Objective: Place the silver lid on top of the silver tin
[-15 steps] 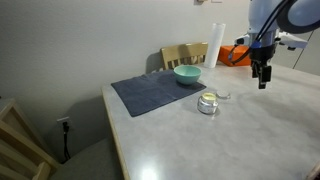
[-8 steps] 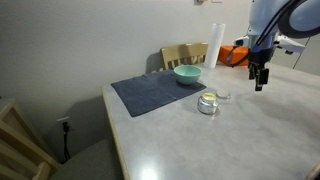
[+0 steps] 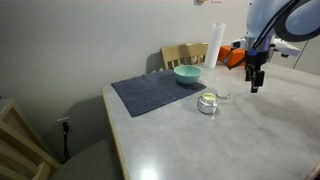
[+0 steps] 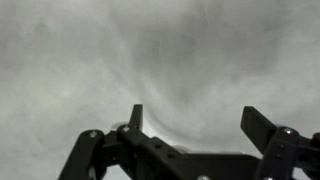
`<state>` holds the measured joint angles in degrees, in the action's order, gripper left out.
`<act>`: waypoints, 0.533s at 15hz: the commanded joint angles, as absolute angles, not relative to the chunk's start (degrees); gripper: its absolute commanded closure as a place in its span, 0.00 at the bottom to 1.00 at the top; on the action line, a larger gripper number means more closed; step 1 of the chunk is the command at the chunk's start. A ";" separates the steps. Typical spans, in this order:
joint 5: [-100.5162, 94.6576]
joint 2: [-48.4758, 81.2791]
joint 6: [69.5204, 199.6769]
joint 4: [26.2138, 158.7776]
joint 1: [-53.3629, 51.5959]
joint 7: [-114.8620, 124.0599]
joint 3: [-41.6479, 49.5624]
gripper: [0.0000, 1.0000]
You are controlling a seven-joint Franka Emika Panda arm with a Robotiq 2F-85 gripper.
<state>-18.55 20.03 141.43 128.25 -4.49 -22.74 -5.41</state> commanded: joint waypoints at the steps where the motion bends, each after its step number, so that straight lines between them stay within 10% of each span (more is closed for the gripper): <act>1: -15.38 22.89 147.93 126.98 -2.86 -25.94 -7.57 0.00; 8: -8.55 24.70 152.18 126.68 -0.73 -33.24 -11.58 0.00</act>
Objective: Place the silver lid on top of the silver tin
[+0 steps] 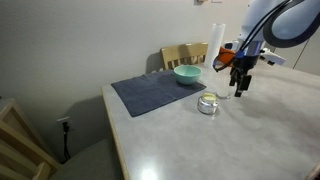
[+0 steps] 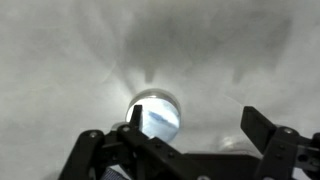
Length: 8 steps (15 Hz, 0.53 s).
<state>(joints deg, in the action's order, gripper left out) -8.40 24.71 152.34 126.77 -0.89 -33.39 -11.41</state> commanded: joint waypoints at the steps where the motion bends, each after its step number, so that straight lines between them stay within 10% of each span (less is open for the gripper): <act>1: -8.18 25.23 152.38 126.39 -0.33 -34.20 -12.01 0.00; 8: -11.16 28.42 157.96 124.11 -1.52 -30.22 -9.57 0.00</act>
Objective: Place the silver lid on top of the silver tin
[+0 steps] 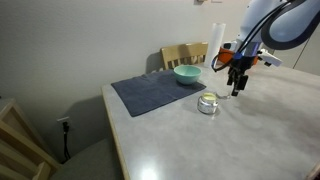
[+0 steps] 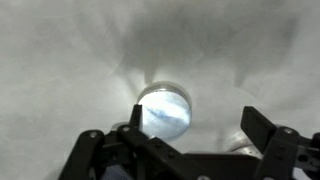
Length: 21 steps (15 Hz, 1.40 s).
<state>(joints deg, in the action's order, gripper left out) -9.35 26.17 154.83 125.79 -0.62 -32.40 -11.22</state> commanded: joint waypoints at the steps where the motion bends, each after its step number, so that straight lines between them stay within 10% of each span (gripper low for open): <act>1: -12.40 28.68 158.38 123.68 -2.22 -28.71 -8.56 0.00; 13: -5.87 36.17 155.55 116.87 4.69 -34.52 -17.11 0.00; 21: -15.60 34.96 158.76 119.06 -4.40 -22.50 -6.82 0.00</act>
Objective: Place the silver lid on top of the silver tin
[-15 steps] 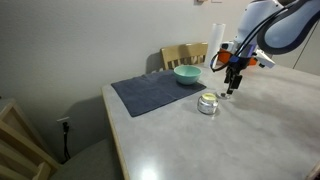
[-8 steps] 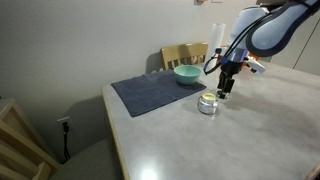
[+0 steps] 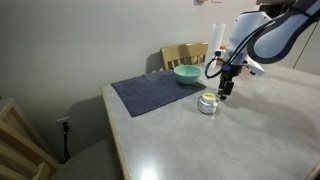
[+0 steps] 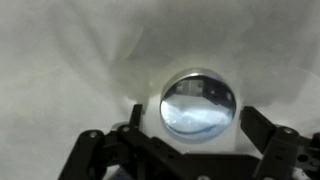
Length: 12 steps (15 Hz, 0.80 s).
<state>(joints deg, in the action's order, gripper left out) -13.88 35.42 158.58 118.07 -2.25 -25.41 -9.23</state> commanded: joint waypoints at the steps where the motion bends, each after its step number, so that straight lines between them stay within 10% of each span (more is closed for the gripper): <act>1: -14.68 35.19 157.78 118.87 -3.57 -22.75 -7.74 0.00; 7: -8.56 35.32 155.39 119.46 0.56 -25.23 -12.73 0.00; 12: -8.82 34.20 154.88 119.85 -0.14 -23.67 -11.47 0.48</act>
<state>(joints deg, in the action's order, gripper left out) -9.47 34.82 156.34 118.78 -0.51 -23.64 -11.29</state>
